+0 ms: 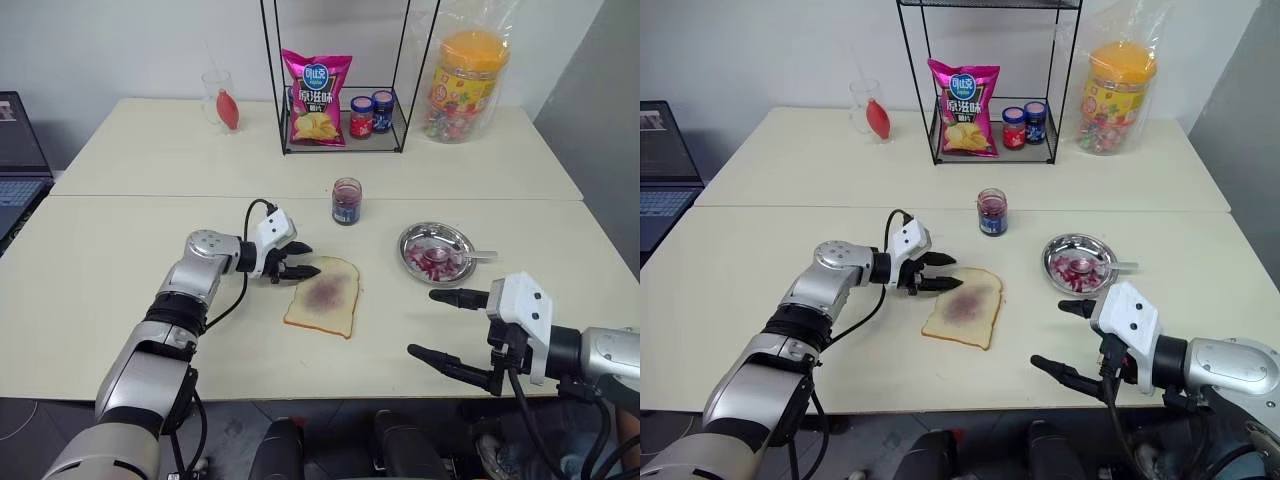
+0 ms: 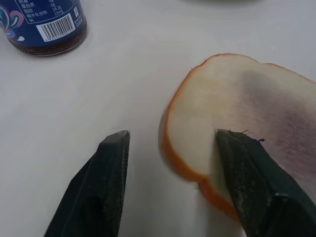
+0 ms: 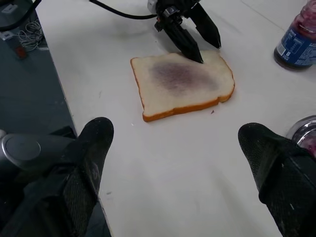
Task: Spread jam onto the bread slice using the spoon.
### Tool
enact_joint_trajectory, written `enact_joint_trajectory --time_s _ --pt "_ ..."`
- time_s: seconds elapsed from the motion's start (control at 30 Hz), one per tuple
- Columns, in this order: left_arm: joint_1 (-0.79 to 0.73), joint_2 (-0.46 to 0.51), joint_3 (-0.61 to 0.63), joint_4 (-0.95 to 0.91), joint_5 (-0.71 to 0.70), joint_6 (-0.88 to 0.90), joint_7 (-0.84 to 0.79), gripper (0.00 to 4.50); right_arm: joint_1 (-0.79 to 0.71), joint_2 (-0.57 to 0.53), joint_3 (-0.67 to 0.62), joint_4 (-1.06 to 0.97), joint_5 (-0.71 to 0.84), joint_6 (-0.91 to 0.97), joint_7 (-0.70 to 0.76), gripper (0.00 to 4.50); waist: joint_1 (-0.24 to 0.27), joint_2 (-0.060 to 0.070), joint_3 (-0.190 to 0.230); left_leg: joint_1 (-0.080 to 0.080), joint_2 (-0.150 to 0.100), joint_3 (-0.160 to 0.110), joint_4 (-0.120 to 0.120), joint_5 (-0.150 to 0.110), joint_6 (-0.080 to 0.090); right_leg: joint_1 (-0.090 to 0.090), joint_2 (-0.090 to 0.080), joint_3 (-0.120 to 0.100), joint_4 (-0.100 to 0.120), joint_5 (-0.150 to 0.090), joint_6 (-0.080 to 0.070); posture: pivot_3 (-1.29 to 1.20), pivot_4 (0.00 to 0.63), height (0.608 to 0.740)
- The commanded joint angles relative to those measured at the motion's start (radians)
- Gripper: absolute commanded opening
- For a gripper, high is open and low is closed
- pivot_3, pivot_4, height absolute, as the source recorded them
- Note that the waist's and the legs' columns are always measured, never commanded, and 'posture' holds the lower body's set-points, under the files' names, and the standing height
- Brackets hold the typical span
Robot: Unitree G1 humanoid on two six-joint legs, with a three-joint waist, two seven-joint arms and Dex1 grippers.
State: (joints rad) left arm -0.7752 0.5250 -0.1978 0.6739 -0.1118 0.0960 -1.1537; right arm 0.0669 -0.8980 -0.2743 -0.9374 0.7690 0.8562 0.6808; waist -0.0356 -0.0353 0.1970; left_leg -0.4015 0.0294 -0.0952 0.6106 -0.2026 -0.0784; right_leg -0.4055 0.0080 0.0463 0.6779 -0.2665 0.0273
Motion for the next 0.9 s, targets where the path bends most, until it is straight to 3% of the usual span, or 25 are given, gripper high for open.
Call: enact_joint_trajectory --time_s 0.03,0.13,0.23,0.33,0.4,0.6,0.9 --pt "0.028 0.081 0.106 -0.142 -0.034 0.012 0.042 3.23 0.014 0.039 -0.063 0.003 -0.021 -0.040 -0.061 4.50 -0.001 0.000 0.000 0.000 0.000 0.000 0.000 0.000 0.000 0.000 0.000 0.000 0.000 0.000 0.000 0.00 0.150 0.740" --pt "0.094 0.121 0.174 -0.367 -0.126 0.112 0.024 3.23 0.049 0.137 -0.117 0.038 -0.081 -0.106 -0.146 4.50 0.003 0.000 0.000 0.000 0.000 -0.001 0.000 0.000 0.000 0.000 0.000 -0.001 0.001 0.000 0.000 0.00 0.150 0.740" --pt "0.151 0.152 0.184 -0.589 -0.192 0.196 -0.006 3.63 0.077 0.242 -0.174 0.087 -0.127 -0.157 -0.236 4.50 0.010 0.000 0.000 0.000 -0.001 -0.001 0.000 0.000 0.000 0.001 -0.001 0.000 0.000 0.000 0.000 0.00 0.150 0.740" --pt "0.177 0.181 0.102 -0.777 -0.212 0.236 -0.075 4.31 0.079 0.385 -0.222 0.161 -0.093 -0.165 -0.346 4.50 0.009 0.001 0.000 0.000 -0.001 -0.001 0.000 0.000 -0.001 0.002 -0.001 0.000 0.000 0.000 0.000 0.00 0.150 0.740" --pt "0.178 0.190 0.032 -0.881 -0.223 0.255 -0.137 4.49 0.057 0.493 -0.225 0.239 -0.098 -0.174 -0.447 4.50 0.005 -0.001 -0.001 0.002 0.000 0.000 0.001 0.000 0.000 0.001 0.000 0.000 0.002 0.000 0.000 0.00 0.150 0.740" --pt "0.139 0.134 -0.027 -0.922 -0.230 0.281 -0.132 4.49 -0.088 0.653 -0.236 0.478 -0.069 -0.174 -0.577 4.50 -0.006 0.003 0.000 0.003 0.000 0.002 0.001 0.000 0.000 0.001 0.000 0.003 0.003 0.001 -0.001 0.00 0.150 0.740" --pt "0.138 0.102 -0.052 -0.910 -0.216 0.255 -0.138 4.49 -0.271 0.698 -0.268 0.737 -0.003 -0.194 -0.606 4.50 -0.014 0.006 0.001 0.002 0.000 0.002 0.000 0.001 0.000 0.000 0.001 0.003 0.002 0.000 -0.002 0.00 0.150 0.740"
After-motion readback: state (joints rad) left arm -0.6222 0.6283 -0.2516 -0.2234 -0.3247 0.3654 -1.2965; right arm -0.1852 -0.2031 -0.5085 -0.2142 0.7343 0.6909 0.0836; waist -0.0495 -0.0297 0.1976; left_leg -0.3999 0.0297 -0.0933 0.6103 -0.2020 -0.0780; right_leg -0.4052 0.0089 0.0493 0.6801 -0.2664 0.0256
